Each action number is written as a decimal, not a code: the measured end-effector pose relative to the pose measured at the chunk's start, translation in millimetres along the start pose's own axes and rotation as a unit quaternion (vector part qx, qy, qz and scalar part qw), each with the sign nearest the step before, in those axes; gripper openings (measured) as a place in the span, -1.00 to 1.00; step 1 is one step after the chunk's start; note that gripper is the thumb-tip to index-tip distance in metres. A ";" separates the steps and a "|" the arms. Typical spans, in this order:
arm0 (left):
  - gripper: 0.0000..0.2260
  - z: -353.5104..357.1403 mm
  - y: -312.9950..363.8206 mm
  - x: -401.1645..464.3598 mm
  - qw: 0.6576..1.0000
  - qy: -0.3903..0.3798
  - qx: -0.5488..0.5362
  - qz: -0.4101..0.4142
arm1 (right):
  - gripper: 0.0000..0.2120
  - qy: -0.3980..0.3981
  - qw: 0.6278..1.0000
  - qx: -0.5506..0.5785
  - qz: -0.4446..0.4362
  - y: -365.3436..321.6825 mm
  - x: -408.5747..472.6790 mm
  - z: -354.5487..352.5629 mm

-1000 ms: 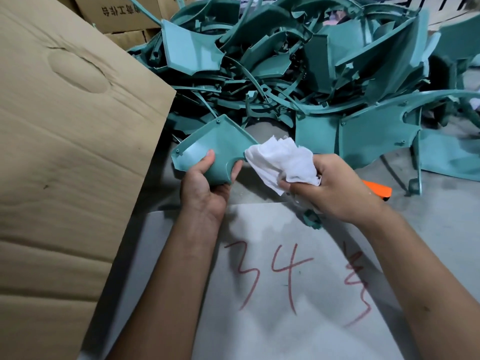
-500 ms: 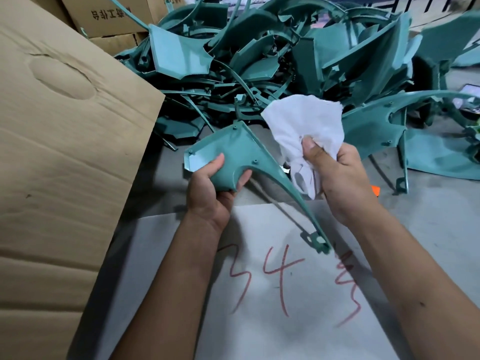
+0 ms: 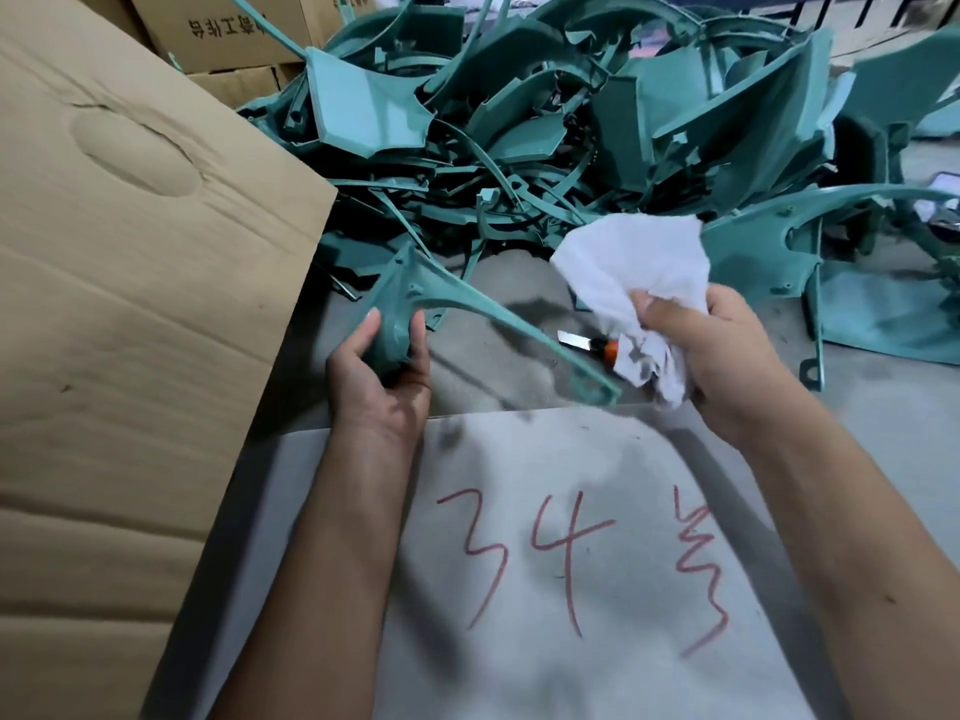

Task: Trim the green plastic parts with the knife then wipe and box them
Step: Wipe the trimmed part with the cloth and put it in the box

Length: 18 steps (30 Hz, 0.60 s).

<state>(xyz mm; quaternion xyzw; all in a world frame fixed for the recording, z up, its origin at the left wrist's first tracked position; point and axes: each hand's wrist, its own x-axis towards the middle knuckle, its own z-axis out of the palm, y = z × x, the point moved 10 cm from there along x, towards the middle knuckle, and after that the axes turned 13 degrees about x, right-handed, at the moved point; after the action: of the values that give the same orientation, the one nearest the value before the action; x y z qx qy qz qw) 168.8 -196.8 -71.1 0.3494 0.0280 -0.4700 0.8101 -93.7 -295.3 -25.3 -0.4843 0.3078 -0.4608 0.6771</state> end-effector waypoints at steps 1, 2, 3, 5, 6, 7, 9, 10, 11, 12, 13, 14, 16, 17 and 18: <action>-0.82 3.2 -5.2 -1.8 0.999 -0.019 0.023 -0.021 | -0.86 0.044 0.998 0.036 0.008 4.8 1.3 -4.9; -0.84 6.8 -11.3 -4.7 0.997 -0.044 0.053 -0.043 | -0.81 0.070 0.994 0.076 0.026 11.6 1.2 -4.7; -0.83 12.0 -18.2 -8.7 0.991 -0.075 0.093 -0.065 | -0.78 0.078 0.988 0.120 0.049 19.0 0.9 -1.1; -0.77 23.4 -30.3 -17.9 0.967 -0.142 0.189 -0.093 | -0.70 0.065 0.974 0.197 0.091 31.3 -0.3 12.7; -0.71 28.4 -36.5 -22.7 0.951 -0.169 0.237 -0.103 | -0.64 0.054 0.969 0.217 0.109 37.0 -1.0 17.7; -0.66 30.5 -42.3 -26.4 0.934 -0.185 0.286 -0.111 | -0.60 0.052 0.964 0.228 0.130 42.6 -2.2 20.3; -0.65 27.6 -53.1 -31.6 0.891 -0.194 0.388 -0.132 | -0.53 0.051 0.954 0.237 0.179 52.0 -5.7 21.5; -0.68 25.4 -57.9 -34.0 0.869 -0.197 0.430 -0.143 | -0.48 0.039 0.952 0.228 0.199 53.4 -7.6 22.4; -0.73 24.1 -61.8 -36.8 0.851 -0.204 0.458 -0.153 | -0.45 0.020 0.953 0.213 0.213 53.7 -9.0 23.6; -0.75 22.8 -65.0 -39.1 0.838 -0.213 0.476 -0.160 | -0.49 -0.002 0.958 0.186 0.220 52.9 -10.6 24.1; -0.75 22.5 -67.5 -41.1 0.829 -0.221 0.486 -0.164 | -0.58 -0.022 0.966 0.142 0.216 50.4 -11.1 23.2; -0.75 23.4 -68.6 -41.8 0.824 -0.230 0.491 -0.165 | -0.69 -0.036 0.975 0.081 0.205 47.3 -11.2 21.5; -0.76 30.4 -68.2 -43.1 0.829 -0.260 0.470 -0.156 | -0.86 -0.026 0.984 0.008 0.174 40.3 -9.4 16.1; -0.73 37.6 -66.1 -43.9 0.838 -0.290 0.438 -0.148 | -0.90 -0.004 0.988 0.020 0.155 35.1 -8.1 13.1; -0.64 44.4 -62.5 -45.1 0.845 -0.322 0.402 -0.143 | -0.92 0.026 0.989 0.055 0.132 28.4 -6.6 9.2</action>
<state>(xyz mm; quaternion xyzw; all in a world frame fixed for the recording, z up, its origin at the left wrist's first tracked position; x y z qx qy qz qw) 82.3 -209.3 -54.5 0.4652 -0.3765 -0.6366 0.4864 -79.1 -282.8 -49.1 -0.3892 0.3613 -0.3960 0.7491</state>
